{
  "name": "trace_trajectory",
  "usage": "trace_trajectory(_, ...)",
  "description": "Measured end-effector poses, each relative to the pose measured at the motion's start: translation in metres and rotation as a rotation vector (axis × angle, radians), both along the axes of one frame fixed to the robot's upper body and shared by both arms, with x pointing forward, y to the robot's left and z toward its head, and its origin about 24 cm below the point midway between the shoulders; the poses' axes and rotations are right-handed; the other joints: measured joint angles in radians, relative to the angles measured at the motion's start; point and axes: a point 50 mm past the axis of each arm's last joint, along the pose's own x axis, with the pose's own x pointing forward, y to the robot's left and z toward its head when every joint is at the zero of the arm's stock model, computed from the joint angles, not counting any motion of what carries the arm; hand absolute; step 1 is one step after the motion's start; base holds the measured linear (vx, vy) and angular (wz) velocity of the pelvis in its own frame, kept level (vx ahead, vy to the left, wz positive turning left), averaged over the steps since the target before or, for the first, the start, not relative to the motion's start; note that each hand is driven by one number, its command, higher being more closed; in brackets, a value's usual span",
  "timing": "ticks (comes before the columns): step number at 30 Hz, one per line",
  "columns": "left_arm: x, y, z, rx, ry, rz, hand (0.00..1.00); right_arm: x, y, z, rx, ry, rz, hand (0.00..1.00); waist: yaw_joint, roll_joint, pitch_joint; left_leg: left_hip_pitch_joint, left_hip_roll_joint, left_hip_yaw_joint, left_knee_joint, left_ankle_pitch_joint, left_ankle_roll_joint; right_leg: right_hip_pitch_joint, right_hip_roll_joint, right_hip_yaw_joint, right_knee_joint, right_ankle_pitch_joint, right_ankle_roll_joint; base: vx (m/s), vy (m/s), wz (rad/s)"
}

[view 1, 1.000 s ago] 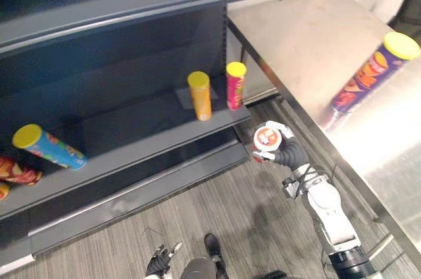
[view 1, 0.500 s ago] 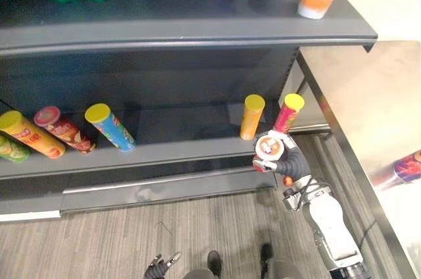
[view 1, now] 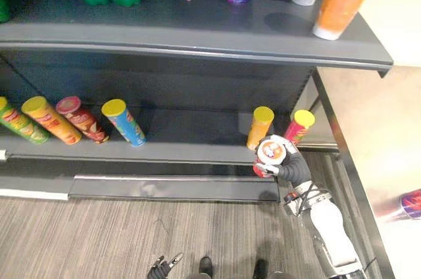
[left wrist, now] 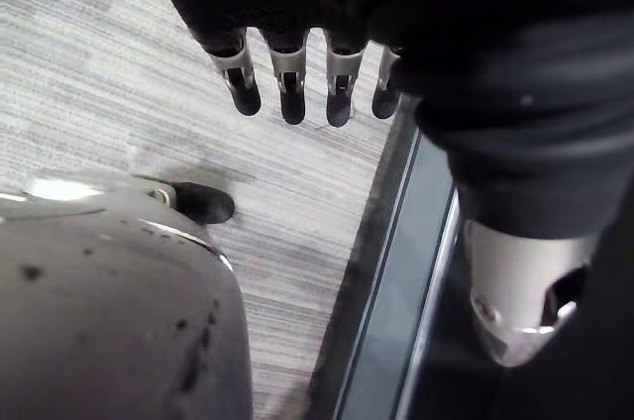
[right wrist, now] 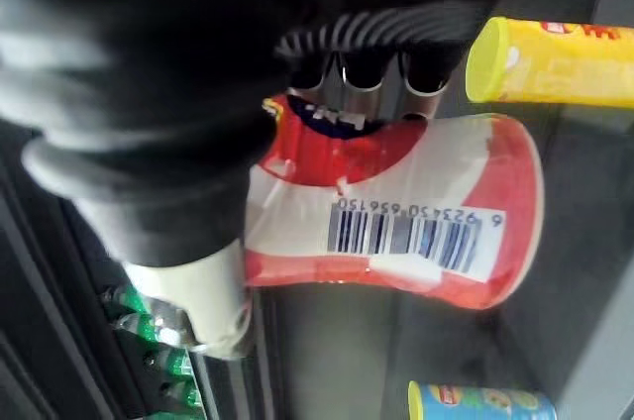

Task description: Put the gum and the chips on the shelf.

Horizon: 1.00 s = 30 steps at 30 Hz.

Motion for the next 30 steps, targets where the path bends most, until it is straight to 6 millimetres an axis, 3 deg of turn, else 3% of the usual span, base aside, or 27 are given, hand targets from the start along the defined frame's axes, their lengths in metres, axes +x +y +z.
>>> trace_trajectory(4, -0.001, 0.0, 0.0, 0.013, 0.01, -0.017, 0.0, 0.002, -0.002, 0.003, 0.007, -0.01, -0.025, 1.0, 0.0, 0.001, -0.003, -0.001, 0.0, 0.004, -0.008, 0.007, 0.002, 0.027, -0.003, -0.037, -0.012, -0.002, -0.004, -0.07, -0.01, 0.29)
trace_trajectory(7, -0.002, -0.001, -0.001, 0.017, 0.034, -0.038, 0.0, 0.004, -0.002, 0.011, 0.018, -0.042, -0.032, 1.0, -0.007, 0.007, -0.014, -0.002, 0.01, 0.104, -0.009, 0.004, 0.005, 0.027, -0.015, -0.037, -0.012, -0.004, -0.007, -0.09, 0.035, 0.03)
trace_trajectory(12, 0.003, 0.0, 0.0, 0.038, 0.036, -0.094, 0.0, 0.015, 0.001, 0.028, 0.057, -0.1, -0.023, 1.0, -0.015, -0.001, -0.027, -0.018, -0.001, 0.133, -0.009, 0.018, 0.026, 0.014, -0.023, -0.023, -0.035, 0.021, -0.013, -0.01, 0.054, -0.07)
trace_trajectory(15, 0.003, 0.0, 0.0, 0.051, 0.043, -0.123, 0.0, 0.035, -0.001, 0.066, 0.057, -0.237, 0.003, 1.0, -0.022, -0.005, -0.038, -0.039, -0.001, 0.137, -0.007, 0.032, 0.034, -0.004, -0.017, -0.017, -0.062, 0.051, -0.025, 0.03, 0.015, -0.07)
trace_trajectory(20, 0.003, 0.0, 0.0, 0.053, 0.048, -0.13, 0.0, 0.047, 0.001, 0.085, 0.033, -0.288, 0.025, 1.0, -0.025, -0.003, -0.039, -0.041, 0.005, 0.143, -0.009, 0.038, 0.034, -0.014, -0.011, 0.001, -0.062, 0.06, -0.033, -0.04, -0.005, -0.09)
trace_trajectory(22, 0.004, -0.001, 0.0, 0.054, 0.047, -0.139, 0.0, 0.063, 0.001, 0.102, 0.018, -0.318, 0.021, 1.0, -0.024, -0.002, -0.04, -0.044, 0.008, 0.148, -0.009, 0.043, 0.036, -0.018, -0.007, 0.007, -0.065, 0.068, -0.036, -0.07, -0.006, -0.07)
trace_trajectory(30, 0.003, -0.001, 0.0, 0.053, 0.048, -0.137, 0.0, 0.089, 0.0, 0.159, -0.033, -0.442, 0.021, 1.0, 0.001, -0.001, -0.042, -0.054, 0.024, 0.165, -0.01, 0.063, 0.034, -0.027, 0.012, 0.023, -0.088, 0.1, -0.05, -0.05, -0.01, -0.07)
